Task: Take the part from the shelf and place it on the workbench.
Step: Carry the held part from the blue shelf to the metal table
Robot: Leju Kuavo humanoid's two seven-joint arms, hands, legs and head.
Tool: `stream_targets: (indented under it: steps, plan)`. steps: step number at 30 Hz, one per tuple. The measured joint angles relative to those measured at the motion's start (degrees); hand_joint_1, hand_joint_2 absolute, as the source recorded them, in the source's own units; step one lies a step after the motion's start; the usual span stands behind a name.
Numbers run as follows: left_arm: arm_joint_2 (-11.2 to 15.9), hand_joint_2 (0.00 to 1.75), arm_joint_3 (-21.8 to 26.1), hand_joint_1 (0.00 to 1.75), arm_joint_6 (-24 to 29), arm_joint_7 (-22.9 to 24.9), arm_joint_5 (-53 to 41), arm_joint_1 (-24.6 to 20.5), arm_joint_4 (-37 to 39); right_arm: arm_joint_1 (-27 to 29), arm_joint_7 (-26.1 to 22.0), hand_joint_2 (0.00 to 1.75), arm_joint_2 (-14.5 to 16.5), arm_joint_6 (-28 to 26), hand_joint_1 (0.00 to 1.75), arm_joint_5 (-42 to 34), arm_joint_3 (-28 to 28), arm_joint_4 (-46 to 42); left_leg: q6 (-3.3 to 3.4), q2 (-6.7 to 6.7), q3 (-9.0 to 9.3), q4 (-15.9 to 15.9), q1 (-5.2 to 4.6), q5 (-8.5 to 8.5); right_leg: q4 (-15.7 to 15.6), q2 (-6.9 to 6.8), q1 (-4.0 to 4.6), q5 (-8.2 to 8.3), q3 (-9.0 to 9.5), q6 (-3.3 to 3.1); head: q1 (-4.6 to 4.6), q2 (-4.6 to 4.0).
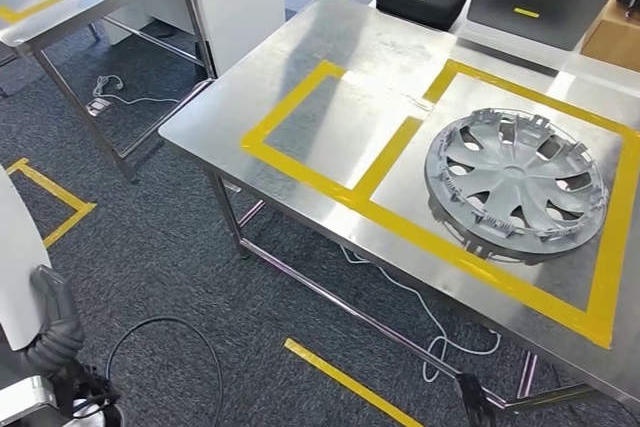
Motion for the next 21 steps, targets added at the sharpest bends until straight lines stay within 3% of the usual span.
stream_targets:
  steps: [1, 2, 4, 8, 9, 12, 13, 14, 15, 17, 19, 21]
  plan:
    - [0.01, 1.75, 0.01, 1.75, -0.01, 0.0, 0.01, -0.01, 0.29, 0.02, 0.01, 1.75, 0.0, 0.04, 0.0, -0.04, 0.0, 0.0, -0.11, 0.0, 0.48, -0.01, -0.04, -0.41, -3.66, 0.0, 0.06, 2.55, 1.16, -0.22, -0.03, 0.0]
    - [0.01, 1.75, 0.02, 1.75, -0.02, 0.0, 0.01, -0.03, 0.54, 0.0, 0.01, 1.75, 0.0, 0.06, 0.0, -0.08, 0.01, 0.0, -0.28, 0.0, 0.86, 0.0, -0.09, -0.75, -6.91, -0.02, 0.18, 3.96, 2.17, -0.43, -0.06, 0.0]
    - [0.02, 1.75, 0.07, 1.75, -0.03, 0.0, -0.01, -0.05, 0.99, -0.07, 0.06, 1.75, 0.0, 0.07, 0.0, -0.18, 0.04, -0.01, -0.81, 0.01, 1.2, 0.04, -0.17, -1.26, -10.02, -0.1, 0.45, 4.5, 3.45, -1.1, -0.13, 0.0]
    - [0.03, 1.75, 0.23, 1.75, -0.03, 0.0, -0.12, -0.09, 1.61, -0.08, 0.13, 1.75, 0.0, 0.08, 0.0, -0.39, 0.14, -0.02, -1.94, 0.06, 1.16, 2.15, -0.2, -1.94, -10.75, -0.11, 0.26, 4.68, 5.07, -2.56, -0.21, 0.0]
    - [0.05, 1.75, 0.26, 1.75, -0.03, 0.0, -0.14, -0.1, 1.72, -0.15, 0.13, 1.75, 0.0, 0.08, 0.0, -0.43, 0.17, -0.03, -2.26, 0.09, 0.14, 4.31, -0.09, -2.69, -10.88, -0.07, 0.11, 4.64, 5.71, -2.83, -0.28, 0.0]
    - [0.13, 1.75, 0.31, 1.75, -0.03, 0.0, -0.19, -0.12, 2.27, -0.16, 0.19, 1.75, -0.02, 0.07, 0.0, -0.7, 0.22, -0.07, -3.17, 0.16, -5.73, 13.89, 0.43, -6.62, -10.96, 0.07, 0.0, 3.96, 6.77, -3.15, -0.38, 0.0]
    - [0.13, 1.75, 0.33, 1.75, -0.03, 0.0, -0.21, -0.11, 2.52, -0.13, 0.22, 1.75, -0.02, 0.07, 0.0, -0.84, 0.24, -0.07, -3.34, 0.17, -7.22, 15.53, 0.57, -7.18, -10.96, 0.24, -0.01, 3.66, 7.13, -3.1, -0.39, 0.0]
    - [0.13, 1.75, 0.34, 1.75, -0.03, 0.0, -0.23, -0.12, 2.76, -0.11, 0.25, 1.75, -0.02, 0.08, 0.0, -1.01, 0.25, -0.06, -3.42, 0.17, -7.85, 15.35, 0.67, -6.58, -10.96, 0.54, -0.02, 3.35, 7.54, -3.01, -0.39, 0.0]
    - [0.13, 1.75, 0.35, 1.75, -0.03, 0.0, -0.25, -0.12, 3.02, -0.12, 0.28, 1.75, -0.02, 0.1, 0.0, -1.22, 0.28, -0.06, -3.4, 0.13, -7.55, 13.25, 0.73, -4.7, -10.96, 0.93, -0.04, 3.03, 8.0, -2.9, -0.38, 0.0]
    - [0.13, 1.75, 0.39, 1.75, -0.03, 0.0, -0.26, -0.13, 3.82, -0.21, 0.36, 1.75, -0.01, 0.15, 0.0, -1.65, 0.43, -0.05, -3.16, -0.7, -5.55, 6.31, 0.77, 0.41, -10.92, 1.85, -0.1, 2.36, 8.93, -2.51, -0.37, 0.0]
    - [0.12, 1.75, 0.47, 1.75, -0.02, 0.01, -0.24, -0.11, 4.75, -0.32, 0.48, 1.75, 0.0, 0.21, 0.0, -1.99, 0.66, -0.05, -2.7, -1.78, -4.31, 1.84, 0.64, 2.27, -10.81, 2.72, -0.22, 1.82, 8.97, -1.83, -0.38, 0.0]
    - [0.08, 1.75, 0.52, 1.75, -0.01, 0.01, -0.2, -0.14, 5.33, -0.23, 0.56, 1.75, -0.01, 0.23, 0.0, -2.13, 0.81, -0.06, -2.11, -1.79, -4.01, 1.11, 0.49, 2.06, -11.08, 3.49, -0.36, 1.45, 8.5, -0.99, -0.37, 0.0]
